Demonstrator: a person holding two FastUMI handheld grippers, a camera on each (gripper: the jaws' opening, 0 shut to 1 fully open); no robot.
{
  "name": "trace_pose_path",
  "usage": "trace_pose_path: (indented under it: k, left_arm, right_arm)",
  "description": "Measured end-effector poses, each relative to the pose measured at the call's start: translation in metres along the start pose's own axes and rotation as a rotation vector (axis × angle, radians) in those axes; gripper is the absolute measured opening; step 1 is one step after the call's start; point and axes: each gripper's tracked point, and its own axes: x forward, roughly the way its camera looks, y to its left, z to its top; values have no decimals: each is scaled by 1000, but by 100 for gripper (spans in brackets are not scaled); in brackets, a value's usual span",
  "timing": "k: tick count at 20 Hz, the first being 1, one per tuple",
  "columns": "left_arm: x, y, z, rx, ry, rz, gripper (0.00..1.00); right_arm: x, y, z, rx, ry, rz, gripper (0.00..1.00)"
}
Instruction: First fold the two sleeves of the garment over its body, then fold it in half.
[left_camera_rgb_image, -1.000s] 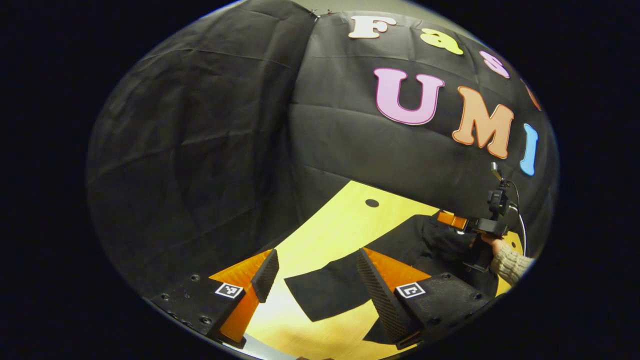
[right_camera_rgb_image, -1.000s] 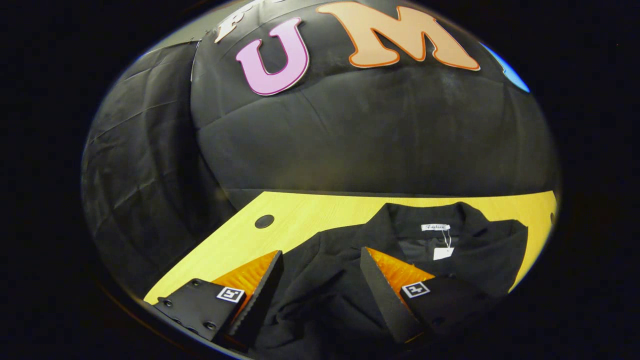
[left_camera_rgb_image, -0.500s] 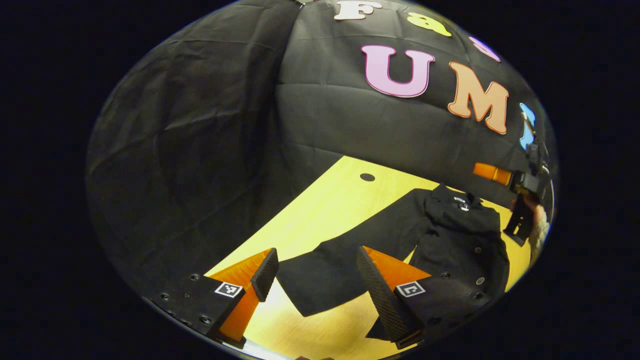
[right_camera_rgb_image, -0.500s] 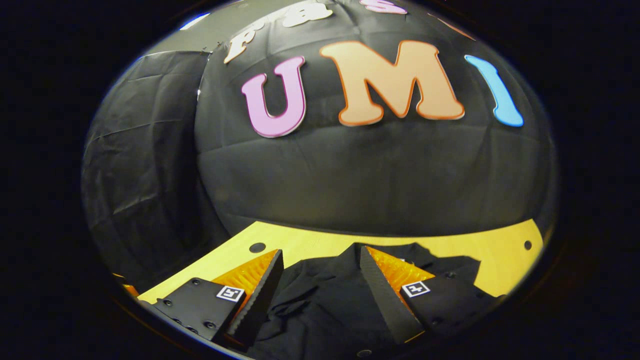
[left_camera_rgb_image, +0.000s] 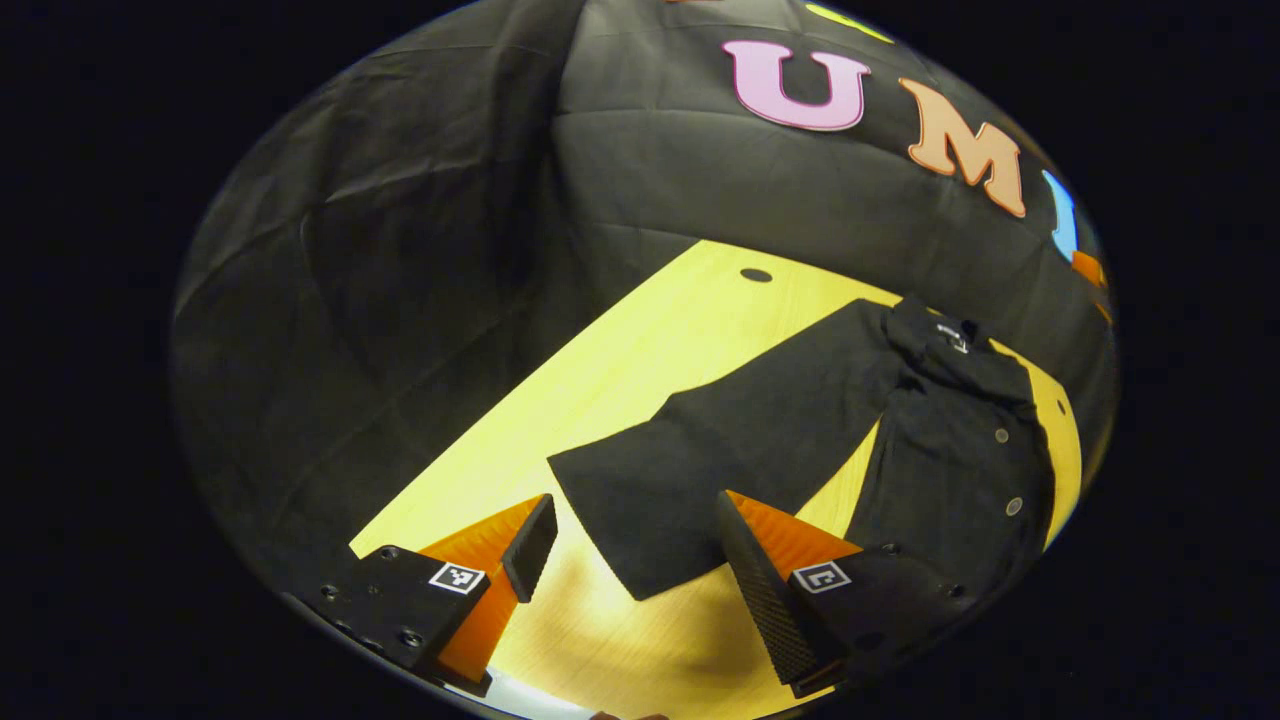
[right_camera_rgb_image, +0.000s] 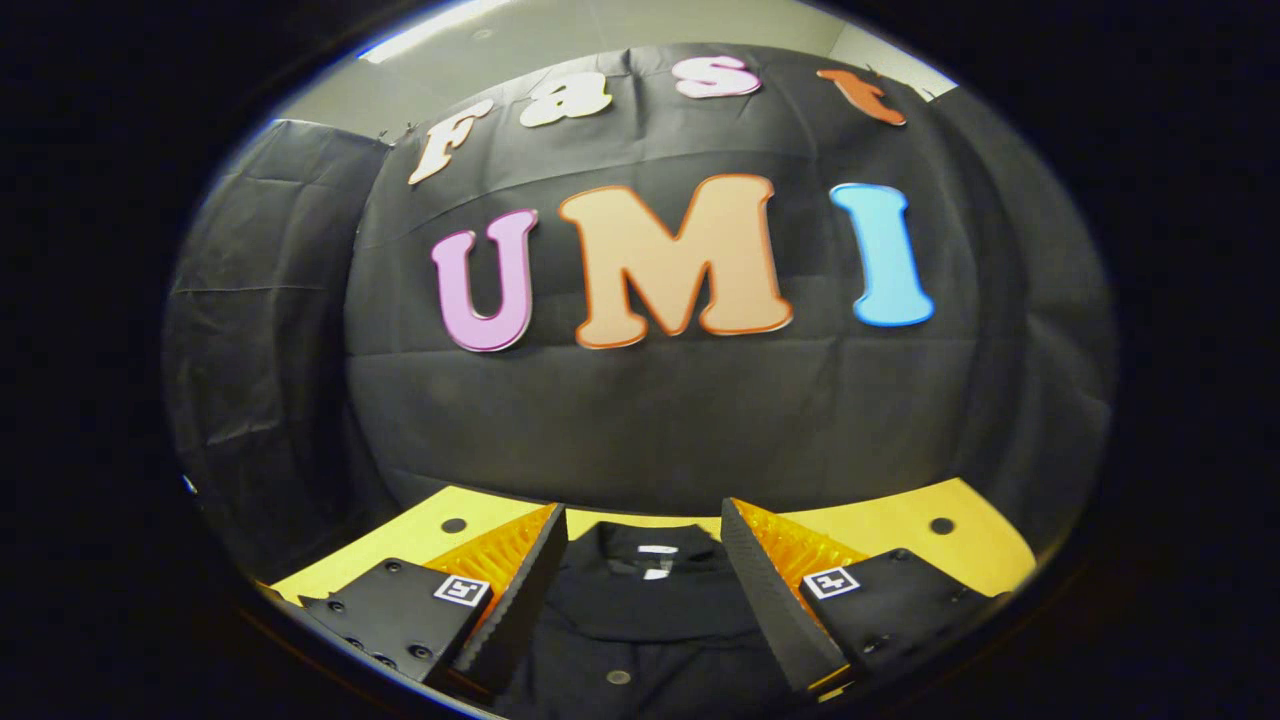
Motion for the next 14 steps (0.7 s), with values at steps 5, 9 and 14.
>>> trace_pose_path:
  k: [5, 9, 14]
  left_arm:
    - [14, -7, -13, 1, 37, -21, 96]
    - [26, -12, -21, -35, 67, -23, 96]
    - [28, -10, -28, 4, 78, 8, 94]
  right_arm:
    - [-45, -56, 3, -5, -24, -129, 100]
    - [-82, -91, 18, 33, -65, -229, 95]
    - [-118, -117, 20, 46, -78, -305, 94]
